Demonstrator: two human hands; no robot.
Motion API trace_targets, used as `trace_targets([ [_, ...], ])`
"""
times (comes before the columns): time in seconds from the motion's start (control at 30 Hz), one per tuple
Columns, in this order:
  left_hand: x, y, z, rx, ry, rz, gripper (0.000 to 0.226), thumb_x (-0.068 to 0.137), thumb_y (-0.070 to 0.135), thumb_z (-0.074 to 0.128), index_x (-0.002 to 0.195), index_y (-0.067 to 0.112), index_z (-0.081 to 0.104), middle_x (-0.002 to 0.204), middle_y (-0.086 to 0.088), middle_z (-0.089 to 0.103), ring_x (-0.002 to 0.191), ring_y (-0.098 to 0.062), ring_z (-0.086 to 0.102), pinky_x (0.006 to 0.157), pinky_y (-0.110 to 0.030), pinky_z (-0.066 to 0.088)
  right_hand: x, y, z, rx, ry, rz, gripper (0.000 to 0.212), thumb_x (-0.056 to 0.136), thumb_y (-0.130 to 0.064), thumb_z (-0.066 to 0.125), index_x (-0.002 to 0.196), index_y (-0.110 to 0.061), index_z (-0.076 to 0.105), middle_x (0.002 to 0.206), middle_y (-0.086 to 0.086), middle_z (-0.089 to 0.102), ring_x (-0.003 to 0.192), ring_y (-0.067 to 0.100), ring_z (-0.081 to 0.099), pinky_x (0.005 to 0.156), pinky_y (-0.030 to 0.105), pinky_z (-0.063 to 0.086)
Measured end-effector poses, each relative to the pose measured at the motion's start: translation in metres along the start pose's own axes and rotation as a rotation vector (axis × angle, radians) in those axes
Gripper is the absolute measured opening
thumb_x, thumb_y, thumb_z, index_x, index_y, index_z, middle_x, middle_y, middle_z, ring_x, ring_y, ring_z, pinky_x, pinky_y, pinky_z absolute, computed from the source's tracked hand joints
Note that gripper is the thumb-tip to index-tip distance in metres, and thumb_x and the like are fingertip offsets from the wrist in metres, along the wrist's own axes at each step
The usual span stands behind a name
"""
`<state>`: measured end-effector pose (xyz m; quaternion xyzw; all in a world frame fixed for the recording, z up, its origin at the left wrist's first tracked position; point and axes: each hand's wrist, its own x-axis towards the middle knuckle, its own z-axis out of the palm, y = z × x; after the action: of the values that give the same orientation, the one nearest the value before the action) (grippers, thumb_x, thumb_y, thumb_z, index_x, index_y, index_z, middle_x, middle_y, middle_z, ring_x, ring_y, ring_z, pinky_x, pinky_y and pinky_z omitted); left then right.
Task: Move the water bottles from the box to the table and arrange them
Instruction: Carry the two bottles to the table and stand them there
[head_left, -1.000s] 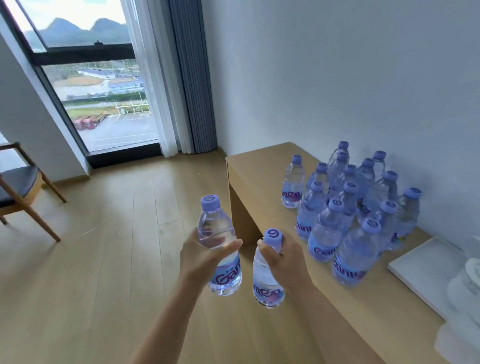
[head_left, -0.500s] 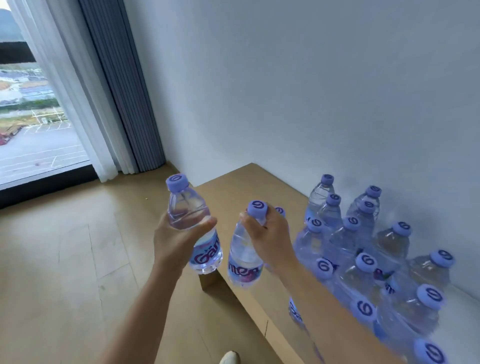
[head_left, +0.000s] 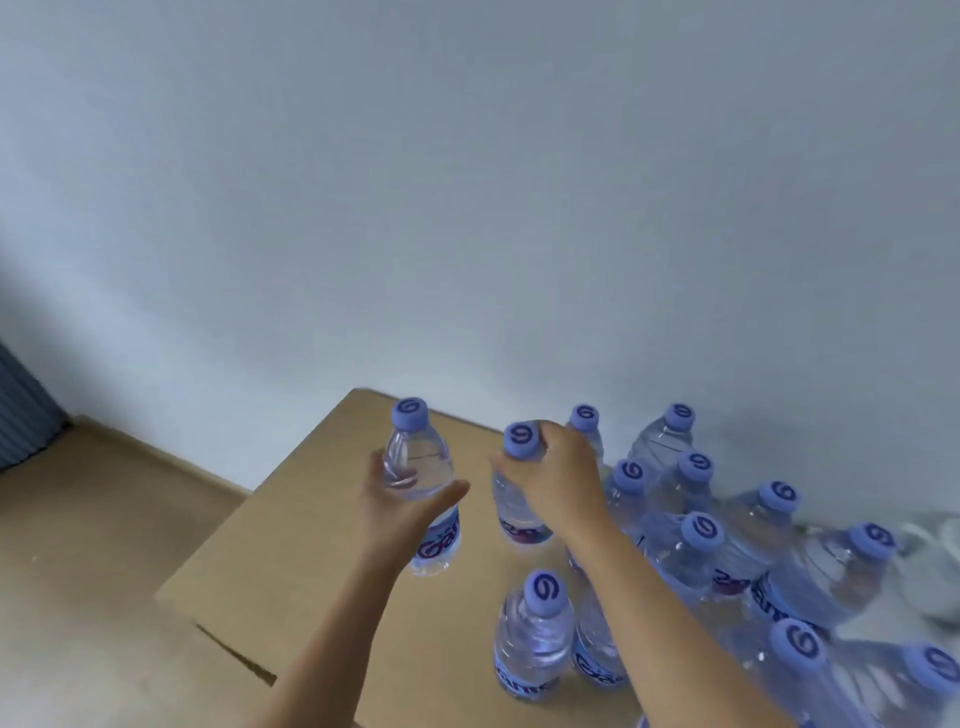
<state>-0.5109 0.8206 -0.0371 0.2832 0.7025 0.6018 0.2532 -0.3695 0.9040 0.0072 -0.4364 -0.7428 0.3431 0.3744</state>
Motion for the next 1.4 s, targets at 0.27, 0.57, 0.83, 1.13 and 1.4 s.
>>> trace_targets([
  [0.27, 0.020, -0.053, 0.058, 0.012, -0.253, -0.009, 0.060, 0.056, 0.007, 0.089, 0.096, 0.027, 0.050, 0.090, 0.003, 0.063, 0.077, -0.004, 0.064, 0.063, -0.018, 0.046, -0.004, 0.035, -0.006, -0.351, -0.039, 0.248, 0.040, 0.074, -0.026, 0.072, 0.060, -0.017, 0.035, 0.055, -0.005, 0.039, 0.050, 0.009, 0.036, 0.044, 0.019, 0.025],
  [0.57, 0.013, -0.061, 0.061, -0.056, -0.326, -0.017, 0.062, 0.049, 0.020, 0.080, 0.103, 0.024, 0.049, 0.095, -0.001, 0.064, 0.078, -0.006, 0.064, 0.063, -0.015, 0.047, -0.017, 0.030, -0.011, -0.444, -0.101, 0.313, 0.032, 0.084, -0.027, 0.062, 0.071, -0.018, 0.034, 0.069, -0.006, 0.038, 0.066, 0.016, 0.039, 0.053, 0.024, 0.030],
  [0.83, -0.012, -0.003, 0.045, 0.000, -0.196, 0.232, 0.073, 0.063, 0.047, 0.068, 0.127, 0.023, 0.043, 0.127, 0.013, 0.046, 0.112, 0.007, 0.043, 0.089, -0.006, 0.031, -0.054, 0.003, -0.057, -0.254, 0.134, 0.232, 0.038, 0.090, -0.035, 0.057, 0.121, -0.013, 0.054, 0.118, -0.001, 0.059, 0.108, 0.013, 0.054, 0.080, 0.019, 0.037],
  [1.13, -0.158, 0.076, 0.114, -0.061, -0.610, 0.567, 0.016, 0.080, 0.025, 0.063, 0.096, 0.029, 0.059, 0.097, 0.022, 0.062, 0.097, -0.003, 0.058, 0.080, -0.013, 0.040, -0.236, 0.011, -0.195, -0.266, 0.545, 0.388, 0.025, 0.088, -0.029, 0.060, 0.106, -0.012, 0.063, 0.098, -0.003, 0.065, 0.097, 0.016, 0.060, 0.080, 0.024, 0.045],
  [1.4, -0.417, 0.056, 0.187, 0.003, -1.316, 0.559, 0.018, 0.083, 0.019, 0.067, 0.091, 0.033, 0.061, 0.097, 0.012, 0.067, 0.098, -0.014, 0.061, 0.088, -0.033, 0.047, -0.501, 0.030, -0.285, -0.311, 0.899, 0.803, 0.027, 0.091, -0.030, 0.054, 0.113, -0.015, 0.059, 0.107, -0.006, 0.060, 0.095, 0.008, 0.053, 0.075, 0.018, 0.035],
])
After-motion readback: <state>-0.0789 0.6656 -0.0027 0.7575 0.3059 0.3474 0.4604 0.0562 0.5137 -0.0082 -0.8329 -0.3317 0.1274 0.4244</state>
